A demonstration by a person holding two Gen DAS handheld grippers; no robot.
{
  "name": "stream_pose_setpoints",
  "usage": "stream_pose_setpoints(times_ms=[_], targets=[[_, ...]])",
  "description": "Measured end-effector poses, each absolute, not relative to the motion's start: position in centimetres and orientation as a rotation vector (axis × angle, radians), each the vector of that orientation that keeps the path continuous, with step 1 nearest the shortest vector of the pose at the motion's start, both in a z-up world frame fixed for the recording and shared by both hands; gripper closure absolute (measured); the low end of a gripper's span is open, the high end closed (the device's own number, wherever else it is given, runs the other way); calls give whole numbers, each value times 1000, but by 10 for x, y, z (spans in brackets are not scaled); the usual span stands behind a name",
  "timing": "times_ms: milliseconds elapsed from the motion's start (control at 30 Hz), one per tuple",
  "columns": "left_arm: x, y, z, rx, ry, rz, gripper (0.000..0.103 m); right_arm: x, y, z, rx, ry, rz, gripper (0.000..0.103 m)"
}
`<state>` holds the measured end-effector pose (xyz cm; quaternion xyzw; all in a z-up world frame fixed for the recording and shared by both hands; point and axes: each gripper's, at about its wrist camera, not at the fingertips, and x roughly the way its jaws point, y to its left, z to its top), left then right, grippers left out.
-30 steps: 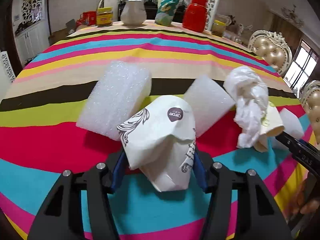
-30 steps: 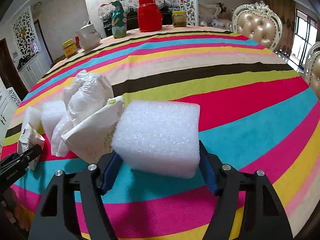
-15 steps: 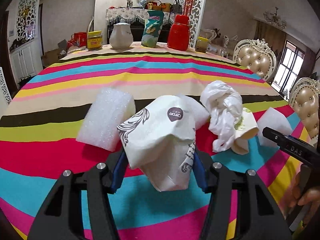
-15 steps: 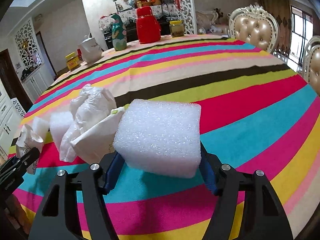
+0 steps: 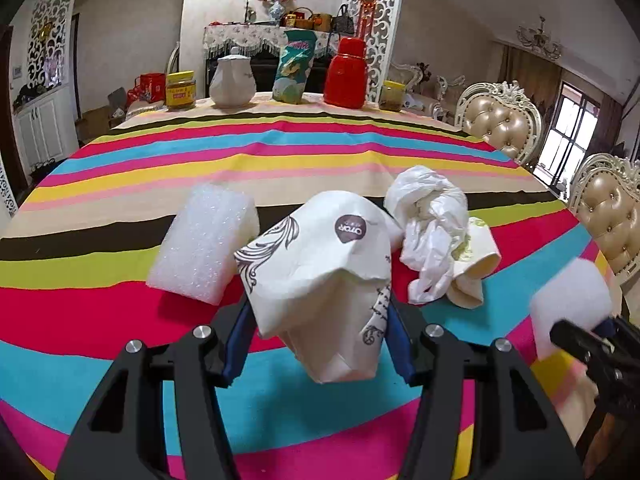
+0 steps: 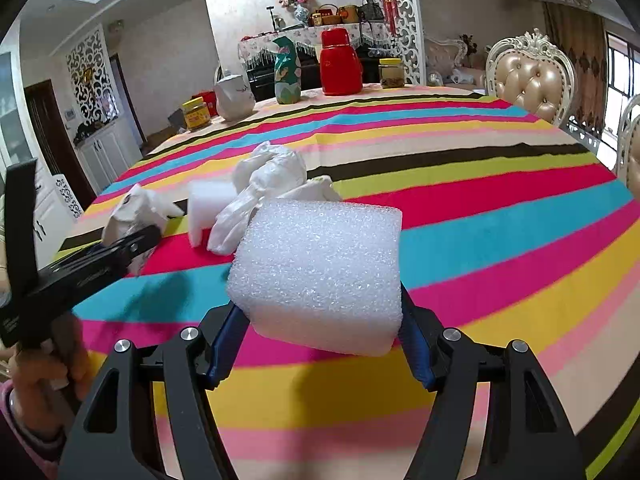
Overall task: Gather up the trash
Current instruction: 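Carry the paper bag and foam block to the pink bin and open both tools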
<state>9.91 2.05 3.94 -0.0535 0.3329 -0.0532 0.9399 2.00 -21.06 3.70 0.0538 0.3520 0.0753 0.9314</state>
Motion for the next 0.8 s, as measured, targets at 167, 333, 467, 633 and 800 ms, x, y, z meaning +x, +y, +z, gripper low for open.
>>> stream_pose_setpoints(times_ms=[167, 333, 467, 633, 800], targets=[[92, 8, 43, -81, 660, -145, 48, -4, -219, 40, 130, 710, 163, 38], [73, -12, 52, -52, 632, -198, 48, -30, -234, 47, 102, 683, 141, 38], [53, -37, 55, -3, 614, -255, 48, -48, -253, 50, 88, 664, 114, 38], [30, -66, 59, 57, 584, -321, 47, -69, -280, 52, 105, 651, 71, 38], [9, -91, 66, 92, 544, -390, 47, -90, -302, 54, 102, 624, 18, 38]])
